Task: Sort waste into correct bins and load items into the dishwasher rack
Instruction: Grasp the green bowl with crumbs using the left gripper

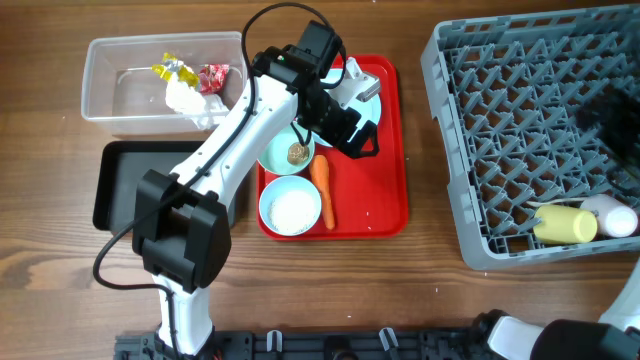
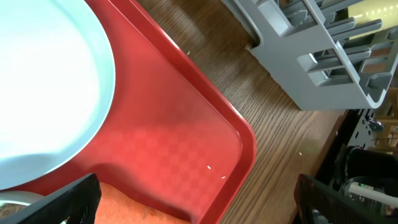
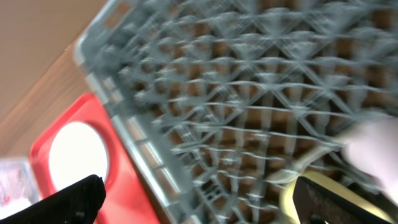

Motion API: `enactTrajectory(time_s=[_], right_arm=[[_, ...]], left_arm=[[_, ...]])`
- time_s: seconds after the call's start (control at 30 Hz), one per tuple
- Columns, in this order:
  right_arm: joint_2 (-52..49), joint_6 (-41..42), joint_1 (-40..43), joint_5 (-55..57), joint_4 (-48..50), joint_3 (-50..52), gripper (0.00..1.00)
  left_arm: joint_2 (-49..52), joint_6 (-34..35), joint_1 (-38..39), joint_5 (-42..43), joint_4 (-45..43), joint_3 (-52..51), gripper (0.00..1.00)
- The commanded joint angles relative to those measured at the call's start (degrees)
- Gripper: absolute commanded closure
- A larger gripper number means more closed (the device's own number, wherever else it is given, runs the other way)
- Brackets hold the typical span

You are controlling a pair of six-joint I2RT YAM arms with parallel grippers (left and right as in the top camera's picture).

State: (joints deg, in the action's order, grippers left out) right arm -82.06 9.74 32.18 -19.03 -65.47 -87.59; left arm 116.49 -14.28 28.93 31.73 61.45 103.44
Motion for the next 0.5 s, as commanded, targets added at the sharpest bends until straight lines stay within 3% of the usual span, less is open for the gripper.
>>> enactTrajectory(time_s=[0.0, 0.17, 0.27, 0.37, 0.47], right_arm=[[1.3, -1.0, -8.3, -0.8, 1.6, -1.2, 0.00], [1.3, -2.2, -17.6, -0.8, 5.4, -1.2, 0.00], [1.3, -2.3, -18.3, -3.2, 5.4, -1.2, 0.00], [1.3, -2.3, -18.3, -3.6, 4.9, -1.2, 0.00], [1.3, -2.2, -18.4, -3.7, 4.8, -1.2, 0.00]], left_arm=[[0.7, -0.3, 0.2, 0.1, -0.1, -0.5, 0.00], [0.6, 8.8, 0.2, -9.2, 0.2, -0.5, 0.00], [0.6, 13.4, 0.2, -12.8, 1.0, -0.5, 0.00], [0.5, 22.5, 0.1, -23.6, 1.8, -0.5, 0.00], [-0.1, 24.2, 0.1, -27.6, 3.8, -0.5, 0.00]])
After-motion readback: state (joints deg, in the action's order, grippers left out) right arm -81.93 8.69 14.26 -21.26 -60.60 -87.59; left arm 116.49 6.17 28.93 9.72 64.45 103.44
